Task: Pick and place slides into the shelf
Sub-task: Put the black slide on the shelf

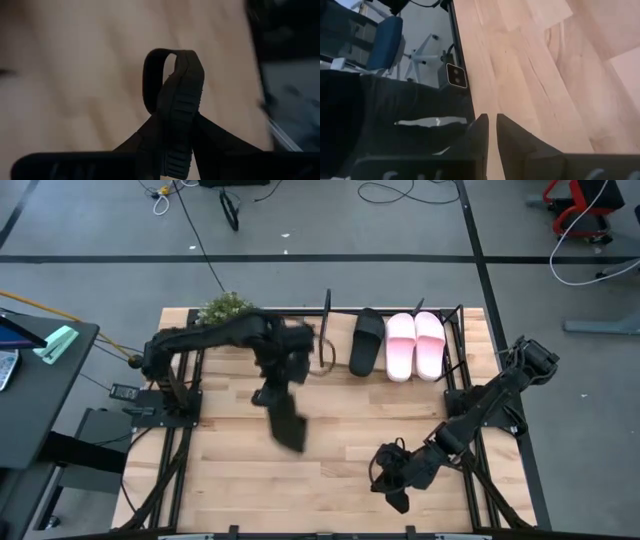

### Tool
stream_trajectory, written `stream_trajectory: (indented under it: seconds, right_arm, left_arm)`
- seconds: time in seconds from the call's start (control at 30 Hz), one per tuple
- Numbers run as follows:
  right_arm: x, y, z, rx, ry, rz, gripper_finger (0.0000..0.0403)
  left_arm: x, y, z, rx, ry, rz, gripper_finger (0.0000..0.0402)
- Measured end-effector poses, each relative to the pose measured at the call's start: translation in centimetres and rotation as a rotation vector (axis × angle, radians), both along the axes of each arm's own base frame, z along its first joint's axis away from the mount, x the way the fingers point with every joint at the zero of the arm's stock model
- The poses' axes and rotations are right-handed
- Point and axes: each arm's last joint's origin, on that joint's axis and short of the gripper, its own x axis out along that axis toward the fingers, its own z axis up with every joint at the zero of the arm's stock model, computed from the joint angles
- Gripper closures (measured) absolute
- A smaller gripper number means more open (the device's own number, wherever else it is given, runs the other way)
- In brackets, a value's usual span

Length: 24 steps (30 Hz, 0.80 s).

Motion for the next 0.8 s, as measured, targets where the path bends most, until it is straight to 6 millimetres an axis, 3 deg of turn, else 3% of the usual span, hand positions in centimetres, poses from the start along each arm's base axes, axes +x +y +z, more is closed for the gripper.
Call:
stream_trajectory:
  seconds: [0.2,0.33,0.53,0.8]
  right_arm:
    - [-0.1,0.1,0.0,-0.004,-0.006,-0.019,0.0359]
    - [-0.1,0.1,0.0,-0.018,-0.012,-0.01,0.0359]
    - [0.1,-0.2,0.0,-0.058,-0.039,-0.044,0.0359]
    - [0.3,-0.6,0.0,-0.088,-0.053,-0.072,0.0359]
  left_arm:
    - [-1.1,1.1,7.5,0.119,-0.279,0.247,0.032]
    - [-2.1,1.5,10.1,0.194,-0.437,0.378,0.032]
    - [-1.7,1.8,10.3,0.344,-0.481,0.478,0.0321]
    - [2.5,1.8,7.0,0.575,-0.409,0.502,0.0321]
